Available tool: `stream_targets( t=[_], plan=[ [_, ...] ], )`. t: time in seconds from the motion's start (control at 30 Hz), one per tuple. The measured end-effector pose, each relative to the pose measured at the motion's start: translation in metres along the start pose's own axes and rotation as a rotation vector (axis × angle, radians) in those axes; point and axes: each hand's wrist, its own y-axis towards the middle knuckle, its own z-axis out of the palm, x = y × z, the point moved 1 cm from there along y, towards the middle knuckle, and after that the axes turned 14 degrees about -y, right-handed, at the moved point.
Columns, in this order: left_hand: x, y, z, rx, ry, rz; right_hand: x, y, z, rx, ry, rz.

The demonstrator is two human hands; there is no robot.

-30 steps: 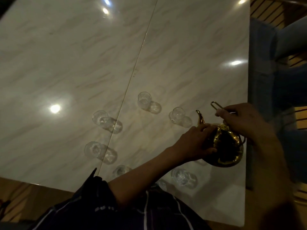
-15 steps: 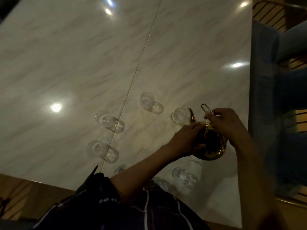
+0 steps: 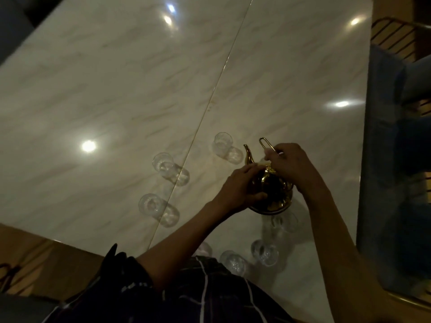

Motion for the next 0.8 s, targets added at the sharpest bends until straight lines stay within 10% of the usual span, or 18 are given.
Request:
stream_targets(
  t=[0.8],
  plan=[
    [0.002, 0.019, -0.037, -0.041, -0.164, 0.034, 0.055, 0.045, -0.013, 0.046, -0.099, -0.018]
  ],
)
